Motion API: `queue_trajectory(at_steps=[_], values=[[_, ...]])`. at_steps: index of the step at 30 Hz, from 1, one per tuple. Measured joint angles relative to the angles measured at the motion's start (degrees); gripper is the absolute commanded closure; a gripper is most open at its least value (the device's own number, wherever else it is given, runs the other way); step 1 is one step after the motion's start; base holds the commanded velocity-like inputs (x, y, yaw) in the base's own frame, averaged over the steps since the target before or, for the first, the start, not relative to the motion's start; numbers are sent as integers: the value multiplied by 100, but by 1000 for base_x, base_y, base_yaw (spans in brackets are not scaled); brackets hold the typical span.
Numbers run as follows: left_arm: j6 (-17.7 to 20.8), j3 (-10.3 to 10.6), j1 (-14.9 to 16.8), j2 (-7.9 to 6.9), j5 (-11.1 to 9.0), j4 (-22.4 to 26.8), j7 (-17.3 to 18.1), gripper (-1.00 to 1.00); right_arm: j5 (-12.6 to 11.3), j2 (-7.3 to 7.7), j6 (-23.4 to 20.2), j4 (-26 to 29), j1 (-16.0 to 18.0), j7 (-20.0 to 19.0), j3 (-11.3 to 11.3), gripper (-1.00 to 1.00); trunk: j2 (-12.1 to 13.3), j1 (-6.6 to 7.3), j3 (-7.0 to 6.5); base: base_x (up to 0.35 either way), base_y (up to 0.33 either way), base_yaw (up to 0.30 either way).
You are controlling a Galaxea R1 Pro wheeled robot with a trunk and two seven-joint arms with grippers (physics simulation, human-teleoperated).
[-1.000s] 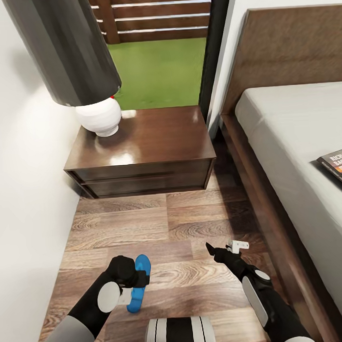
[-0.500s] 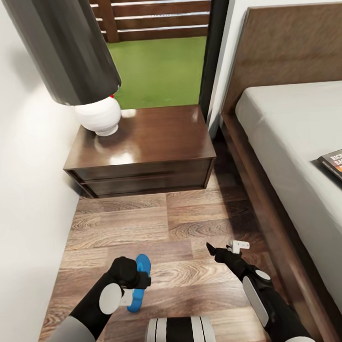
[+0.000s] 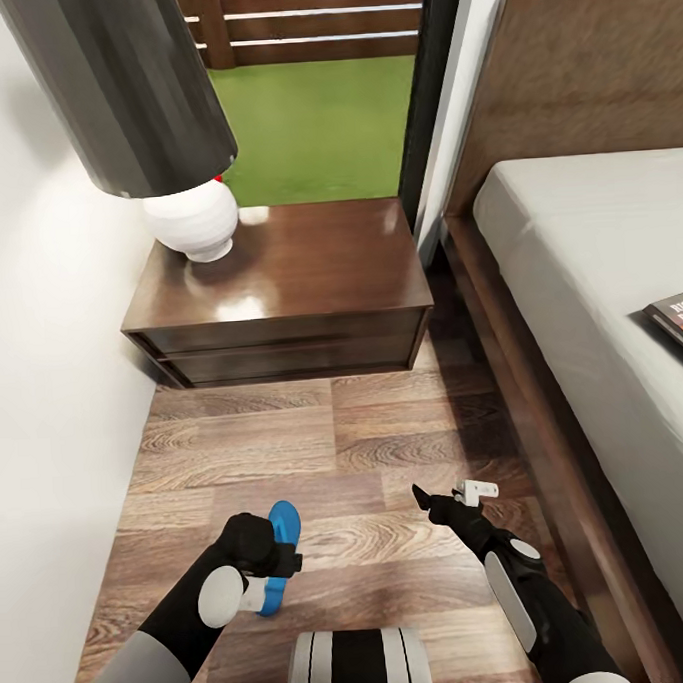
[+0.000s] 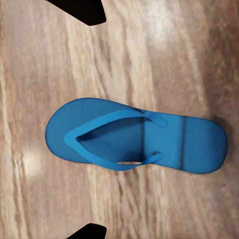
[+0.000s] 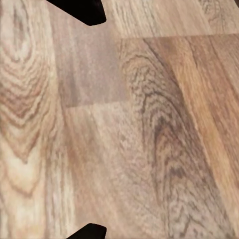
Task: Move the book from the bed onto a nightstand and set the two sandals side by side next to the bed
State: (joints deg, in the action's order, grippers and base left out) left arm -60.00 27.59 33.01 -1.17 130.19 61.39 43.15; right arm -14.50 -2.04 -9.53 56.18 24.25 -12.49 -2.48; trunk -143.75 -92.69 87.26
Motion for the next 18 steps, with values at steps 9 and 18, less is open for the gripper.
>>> queue_trajectory(at_steps=[9, 18], values=[[0, 50, 0, 4, -4, 0, -1, -100, 0, 0, 0, 0, 0, 0, 0, -100, -8, -16, 132, 0, 0, 0], [0, 96, 0, 0, -3, 0, -1, -100, 0, 0, 3, 0, 0, 0, 0, -100, -19, -36, 310, 0, 0, 0]])
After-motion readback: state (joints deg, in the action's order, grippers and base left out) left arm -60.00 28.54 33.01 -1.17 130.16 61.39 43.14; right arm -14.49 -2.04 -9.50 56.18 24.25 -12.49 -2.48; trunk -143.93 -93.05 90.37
